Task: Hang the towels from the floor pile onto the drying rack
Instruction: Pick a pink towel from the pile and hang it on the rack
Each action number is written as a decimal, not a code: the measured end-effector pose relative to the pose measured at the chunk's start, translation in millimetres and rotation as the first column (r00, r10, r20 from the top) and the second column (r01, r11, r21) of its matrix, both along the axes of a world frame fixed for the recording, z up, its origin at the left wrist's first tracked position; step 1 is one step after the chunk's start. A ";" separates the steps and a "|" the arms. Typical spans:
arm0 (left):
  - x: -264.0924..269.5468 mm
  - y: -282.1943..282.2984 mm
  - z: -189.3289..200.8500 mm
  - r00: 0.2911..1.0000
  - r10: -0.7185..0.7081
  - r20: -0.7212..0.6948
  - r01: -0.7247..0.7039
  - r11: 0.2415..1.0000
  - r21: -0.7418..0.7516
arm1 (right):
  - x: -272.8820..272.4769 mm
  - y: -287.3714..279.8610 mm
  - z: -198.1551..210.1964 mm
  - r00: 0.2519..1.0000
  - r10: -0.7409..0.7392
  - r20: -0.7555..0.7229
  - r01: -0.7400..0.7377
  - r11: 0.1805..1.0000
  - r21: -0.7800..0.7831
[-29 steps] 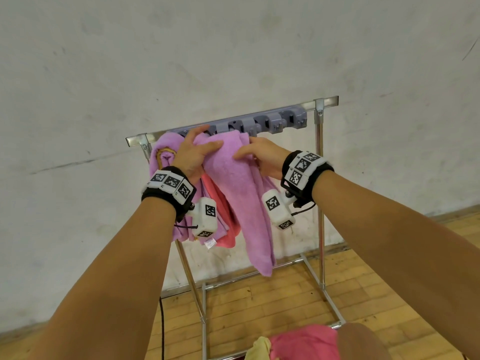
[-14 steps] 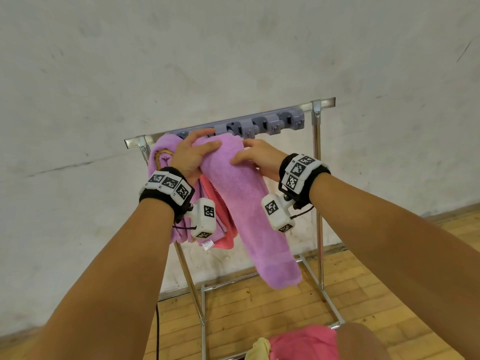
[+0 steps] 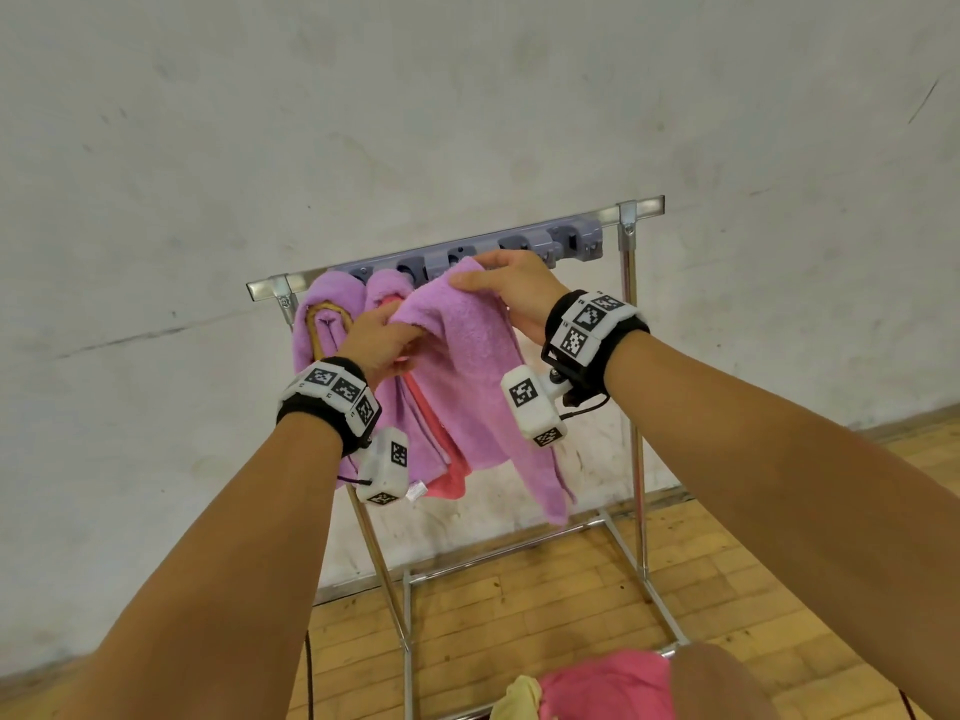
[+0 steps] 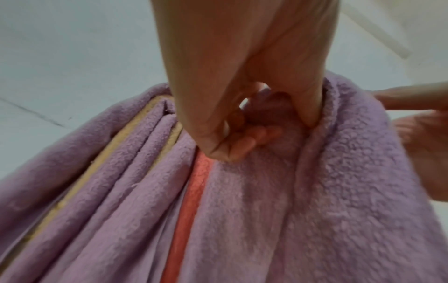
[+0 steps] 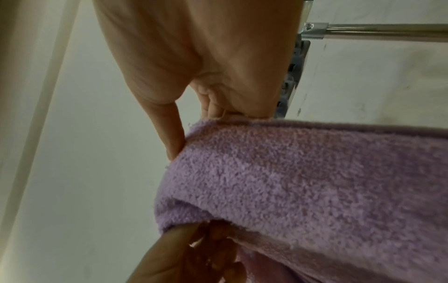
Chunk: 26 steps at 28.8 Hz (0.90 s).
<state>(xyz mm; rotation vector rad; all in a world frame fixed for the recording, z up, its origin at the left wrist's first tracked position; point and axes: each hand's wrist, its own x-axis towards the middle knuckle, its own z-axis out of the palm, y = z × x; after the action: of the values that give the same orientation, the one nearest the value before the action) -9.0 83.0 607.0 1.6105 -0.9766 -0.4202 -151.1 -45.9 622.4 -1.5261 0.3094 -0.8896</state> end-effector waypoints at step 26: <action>30.9 -11.4 60.6 0.799 0.324 0.508 -0.271 0.946 -0.177 | 56.7 15.4 23.0 0.909 -0.302 -0.286 0.067 0.786 -0.615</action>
<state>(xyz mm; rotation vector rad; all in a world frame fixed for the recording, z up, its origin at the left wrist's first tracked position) 21.9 71.6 667.6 1.7937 -1.1002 0.3141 -94.4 -30.5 645.3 -2.3009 0.4964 -0.8945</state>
